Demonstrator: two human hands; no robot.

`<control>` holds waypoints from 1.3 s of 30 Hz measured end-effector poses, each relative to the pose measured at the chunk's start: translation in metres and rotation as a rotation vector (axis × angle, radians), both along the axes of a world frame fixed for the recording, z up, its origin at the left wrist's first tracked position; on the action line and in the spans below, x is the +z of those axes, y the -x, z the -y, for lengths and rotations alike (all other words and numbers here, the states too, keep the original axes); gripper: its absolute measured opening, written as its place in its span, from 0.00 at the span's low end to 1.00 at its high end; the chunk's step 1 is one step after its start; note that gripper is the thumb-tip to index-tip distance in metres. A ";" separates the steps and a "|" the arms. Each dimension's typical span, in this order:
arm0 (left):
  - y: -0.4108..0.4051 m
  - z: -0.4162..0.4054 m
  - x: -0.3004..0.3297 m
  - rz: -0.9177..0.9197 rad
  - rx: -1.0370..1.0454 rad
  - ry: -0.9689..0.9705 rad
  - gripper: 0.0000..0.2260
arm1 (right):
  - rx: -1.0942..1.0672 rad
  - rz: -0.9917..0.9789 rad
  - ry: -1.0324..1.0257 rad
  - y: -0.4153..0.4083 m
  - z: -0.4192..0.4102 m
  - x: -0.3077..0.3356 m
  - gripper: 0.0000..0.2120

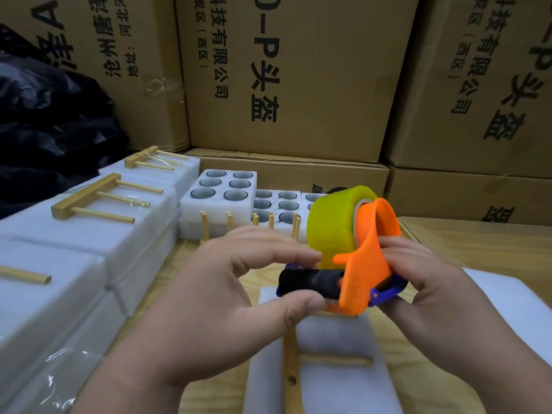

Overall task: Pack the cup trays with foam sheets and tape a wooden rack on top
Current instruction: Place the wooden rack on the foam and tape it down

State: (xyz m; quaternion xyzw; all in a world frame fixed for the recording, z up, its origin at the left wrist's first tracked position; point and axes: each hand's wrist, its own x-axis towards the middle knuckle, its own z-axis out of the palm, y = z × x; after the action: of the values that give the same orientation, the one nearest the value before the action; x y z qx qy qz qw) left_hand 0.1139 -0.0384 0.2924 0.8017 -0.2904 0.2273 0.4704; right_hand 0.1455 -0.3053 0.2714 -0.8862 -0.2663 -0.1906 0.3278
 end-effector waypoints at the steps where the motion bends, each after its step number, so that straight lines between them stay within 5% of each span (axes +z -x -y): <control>1: 0.000 0.000 0.000 0.003 -0.003 0.004 0.14 | -0.001 0.001 0.002 0.001 0.000 0.001 0.14; 14: 0.002 -0.005 0.005 -0.148 -0.111 0.026 0.10 | 0.041 -0.033 0.107 0.008 0.001 0.014 0.14; 19: -0.001 -0.001 0.002 -0.130 0.009 0.095 0.07 | 0.077 -0.050 0.145 0.009 -0.003 0.017 0.16; 23: -0.004 0.006 0.004 -0.175 0.117 0.294 0.05 | 0.061 -0.122 0.056 0.011 -0.003 0.011 0.20; 29: -0.010 0.004 0.006 -0.478 0.061 0.548 0.12 | 0.131 -0.100 -0.025 0.021 -0.009 0.024 0.22; 34: -0.020 0.002 -0.011 -0.662 0.005 0.512 0.08 | 0.100 0.014 -0.292 0.023 -0.017 0.023 0.08; 39: -0.021 0.018 -0.020 -0.761 -0.047 0.576 0.08 | -0.050 0.200 -0.349 0.018 -0.014 0.019 0.18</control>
State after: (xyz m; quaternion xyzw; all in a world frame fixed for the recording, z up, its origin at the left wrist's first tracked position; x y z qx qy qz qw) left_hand 0.1349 -0.0563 0.2726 0.6581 -0.0404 -0.0219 0.7515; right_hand 0.1276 -0.2909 0.2904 -0.7989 -0.2384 -0.3291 0.4434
